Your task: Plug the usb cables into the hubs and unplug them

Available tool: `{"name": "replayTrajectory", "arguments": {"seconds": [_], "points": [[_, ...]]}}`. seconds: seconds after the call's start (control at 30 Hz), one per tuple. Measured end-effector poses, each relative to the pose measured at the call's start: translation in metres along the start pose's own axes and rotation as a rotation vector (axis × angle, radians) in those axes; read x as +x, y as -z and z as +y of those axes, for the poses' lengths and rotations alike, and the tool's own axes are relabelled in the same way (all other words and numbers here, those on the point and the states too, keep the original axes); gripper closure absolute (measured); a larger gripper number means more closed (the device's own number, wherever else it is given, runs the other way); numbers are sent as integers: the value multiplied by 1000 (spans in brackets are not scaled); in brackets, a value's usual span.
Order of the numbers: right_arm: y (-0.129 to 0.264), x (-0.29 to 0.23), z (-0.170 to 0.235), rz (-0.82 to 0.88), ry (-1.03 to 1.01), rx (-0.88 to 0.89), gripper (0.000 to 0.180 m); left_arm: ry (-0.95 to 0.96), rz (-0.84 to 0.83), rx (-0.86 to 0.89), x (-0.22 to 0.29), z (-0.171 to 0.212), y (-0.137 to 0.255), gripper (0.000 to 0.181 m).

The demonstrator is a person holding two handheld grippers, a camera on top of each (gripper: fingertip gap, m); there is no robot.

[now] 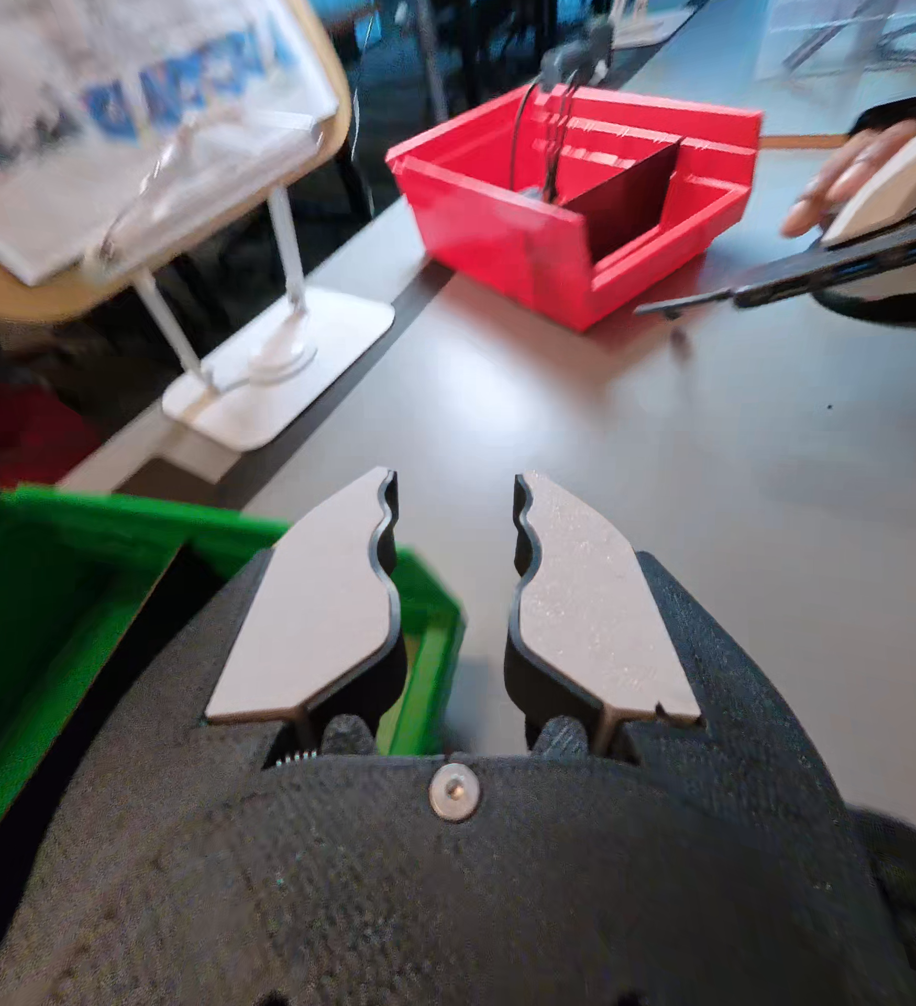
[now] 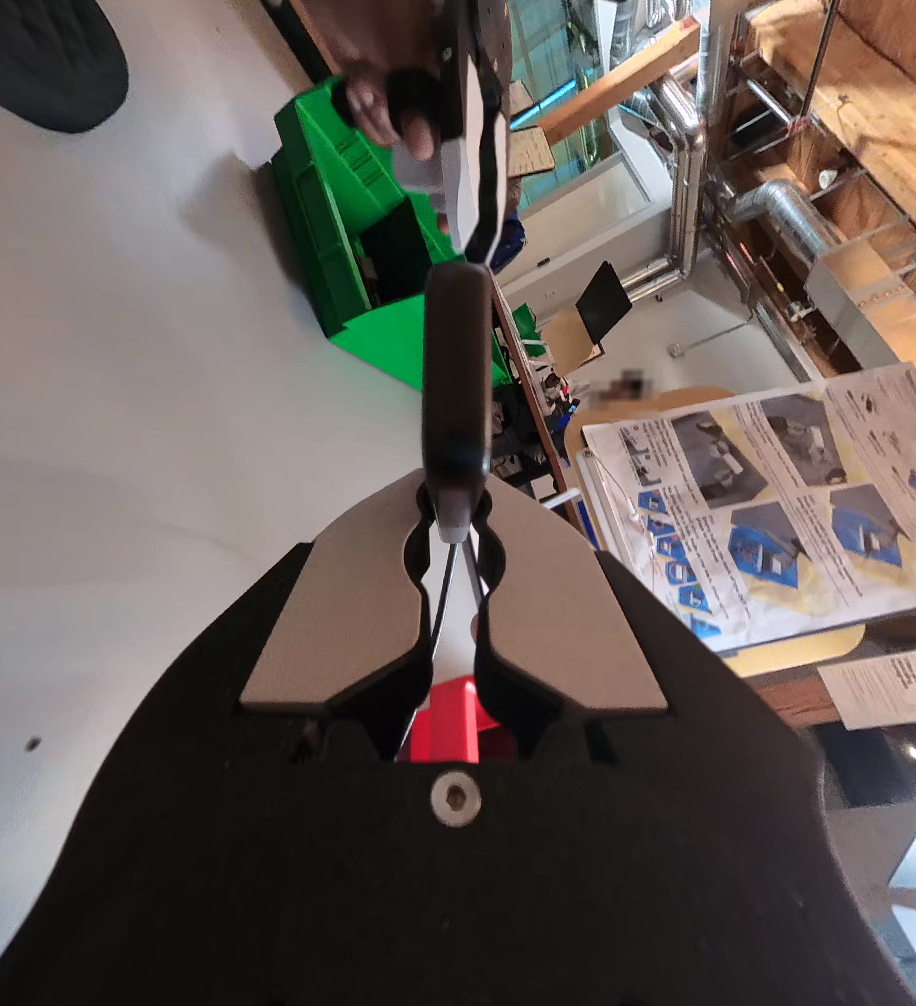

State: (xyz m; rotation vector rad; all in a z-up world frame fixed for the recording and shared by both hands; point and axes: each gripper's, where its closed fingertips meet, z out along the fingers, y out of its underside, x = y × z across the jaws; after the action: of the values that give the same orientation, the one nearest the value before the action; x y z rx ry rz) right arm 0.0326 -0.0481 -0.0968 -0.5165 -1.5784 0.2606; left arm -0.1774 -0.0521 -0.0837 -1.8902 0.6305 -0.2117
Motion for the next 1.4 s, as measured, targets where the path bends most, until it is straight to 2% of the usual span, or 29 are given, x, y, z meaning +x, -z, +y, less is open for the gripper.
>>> {"name": "replayTrajectory", "arguments": {"seconds": [0.07, 0.2, 0.4, 0.53, 0.7, 0.9, 1.0, 1.13, 1.4], "points": [[5, 1, 8, 3, -16, -18, 168, 61, 1, -98, -30, 19, 12, 138], [11, 2, 15, 9, -26, -39, 168, 50, -9, -397, -74, 76, 20, 140], [12, 1, 18, 7, -42, -53, 168, -156, 33, -803, -92, 137, 10, 141], [13, 1, 20, 2, -51, -58, 167, -231, 87, -932, -95, 154, 4, 141], [13, 1, 22, -7, -77, -58, 168, -240, 172, -978, -92, 164, -7, 143], [12, -2, 25, -24, -85, -68, 167, -147, 264, -974, -85, 165, -9, 166], [11, -3, 26, -32, -90, -70, 168, -108, 274, -944, -84, 162, -7, 169], [11, -4, 26, -36, -95, -72, 167, -49, 256, -862, -90, 142, -2, 171], [12, -2, 25, -27, -98, -69, 167, 111, 73, -706, -125, 76, 23, 177]]}}
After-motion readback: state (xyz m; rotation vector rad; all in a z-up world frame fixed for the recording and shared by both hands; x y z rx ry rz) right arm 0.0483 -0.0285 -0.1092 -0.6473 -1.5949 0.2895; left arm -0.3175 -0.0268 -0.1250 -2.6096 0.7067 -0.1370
